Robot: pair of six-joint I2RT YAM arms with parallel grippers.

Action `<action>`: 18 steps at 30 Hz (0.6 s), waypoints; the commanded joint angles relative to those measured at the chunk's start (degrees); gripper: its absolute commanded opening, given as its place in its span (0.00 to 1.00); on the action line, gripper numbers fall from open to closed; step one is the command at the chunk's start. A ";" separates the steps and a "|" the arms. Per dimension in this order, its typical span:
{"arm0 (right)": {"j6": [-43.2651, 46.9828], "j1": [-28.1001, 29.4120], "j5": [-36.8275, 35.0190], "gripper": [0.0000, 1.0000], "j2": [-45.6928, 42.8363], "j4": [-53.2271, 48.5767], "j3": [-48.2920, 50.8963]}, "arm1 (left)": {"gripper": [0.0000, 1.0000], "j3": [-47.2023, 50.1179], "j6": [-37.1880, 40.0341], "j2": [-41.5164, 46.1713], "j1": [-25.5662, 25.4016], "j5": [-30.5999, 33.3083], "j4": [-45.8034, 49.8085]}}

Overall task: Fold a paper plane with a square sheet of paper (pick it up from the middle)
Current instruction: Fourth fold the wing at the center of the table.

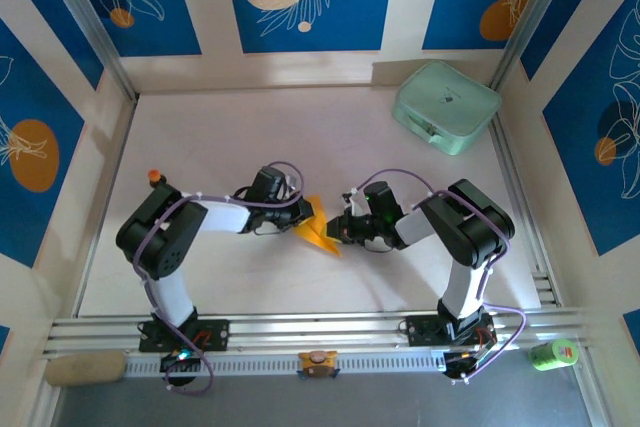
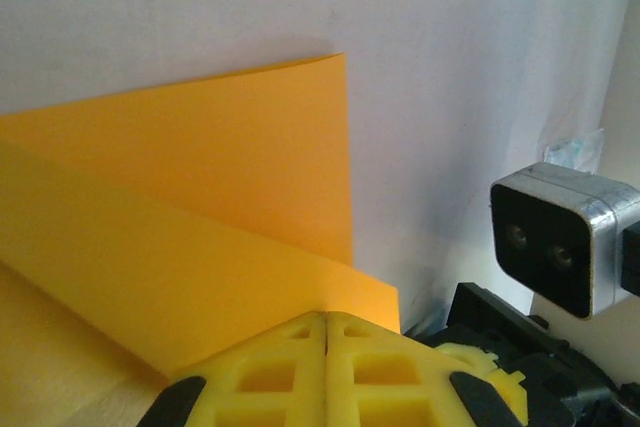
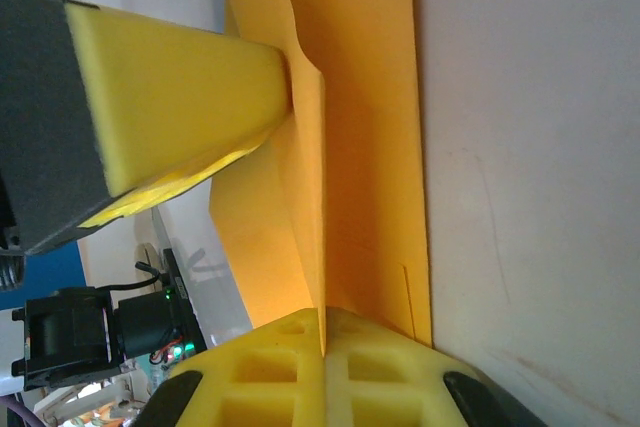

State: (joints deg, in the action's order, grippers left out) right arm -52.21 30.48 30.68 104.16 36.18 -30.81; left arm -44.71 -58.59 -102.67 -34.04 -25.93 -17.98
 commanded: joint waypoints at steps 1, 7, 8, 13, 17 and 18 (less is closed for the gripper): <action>-0.24 -0.33 -1.05 0.05 2.19 -5.37 -0.13 | 0.05 -1.96 0.23 -1.25 -0.50 -0.75 0.70; 0.01 -0.42 -0.78 0.03 2.05 -6.59 -0.61 | 0.04 -2.74 1.32 -1.61 -0.50 -0.15 3.36; -0.07 -0.42 -0.83 0.03 1.97 -6.78 -0.70 | 0.04 -2.83 1.52 -1.73 -0.50 -0.17 3.55; -0.14 -0.42 -1.17 0.03 1.75 -7.30 -0.72 | 0.04 -3.85 1.95 -3.03 -0.50 -1.13 3.82; -0.26 -0.42 -1.12 0.04 1.75 -7.51 -0.66 | 0.04 -4.20 2.39 -3.40 -0.58 -1.18 4.19; -0.25 -0.46 -1.05 0.04 1.75 -7.53 -0.65 | 0.04 -4.33 2.51 -3.49 -0.59 -1.13 4.59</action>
State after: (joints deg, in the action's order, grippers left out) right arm -52.40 30.33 30.94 104.16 33.82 -31.81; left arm -47.55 -57.95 -105.30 -34.11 -26.17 -15.40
